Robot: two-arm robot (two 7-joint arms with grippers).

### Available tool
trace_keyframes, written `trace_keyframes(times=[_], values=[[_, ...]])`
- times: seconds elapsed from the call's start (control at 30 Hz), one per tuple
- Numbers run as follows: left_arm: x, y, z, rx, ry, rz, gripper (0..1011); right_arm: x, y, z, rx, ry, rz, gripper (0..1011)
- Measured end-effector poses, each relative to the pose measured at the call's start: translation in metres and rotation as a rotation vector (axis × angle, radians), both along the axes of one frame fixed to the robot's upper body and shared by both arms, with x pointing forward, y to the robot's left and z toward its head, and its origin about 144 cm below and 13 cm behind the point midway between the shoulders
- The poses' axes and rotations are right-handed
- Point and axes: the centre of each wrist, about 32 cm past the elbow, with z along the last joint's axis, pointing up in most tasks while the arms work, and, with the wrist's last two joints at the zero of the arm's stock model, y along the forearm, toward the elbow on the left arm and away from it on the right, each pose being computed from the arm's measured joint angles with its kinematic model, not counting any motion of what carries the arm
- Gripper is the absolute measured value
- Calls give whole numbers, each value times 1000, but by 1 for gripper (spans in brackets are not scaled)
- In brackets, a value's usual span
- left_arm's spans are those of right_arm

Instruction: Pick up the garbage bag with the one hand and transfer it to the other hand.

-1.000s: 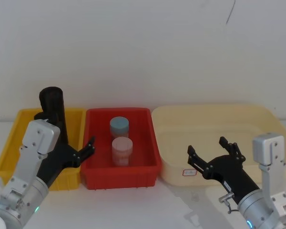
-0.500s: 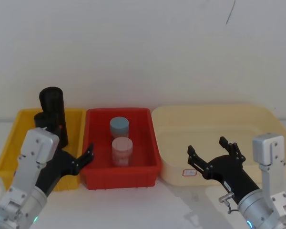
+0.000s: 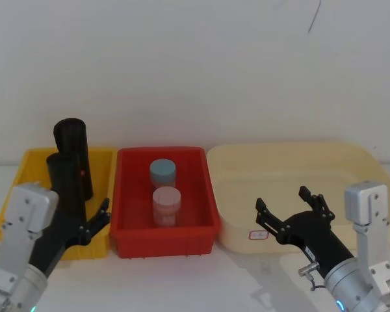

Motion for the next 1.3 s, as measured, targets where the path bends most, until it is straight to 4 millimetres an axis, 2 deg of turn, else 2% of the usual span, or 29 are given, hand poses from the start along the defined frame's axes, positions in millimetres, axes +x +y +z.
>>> trace_keyframes(times=[0.3, 0.6, 1.3], values=[[-6, 14, -1, -44, 1, 55, 1000, 0, 0, 0, 0, 0, 0, 1000], [-4, 22, -3, -85, 20, 76, 1000, 0, 0, 0, 0, 0, 0, 999], [25, 31, -8, -141, 56, 52, 1000, 0, 0, 0, 0, 0, 0, 1000]])
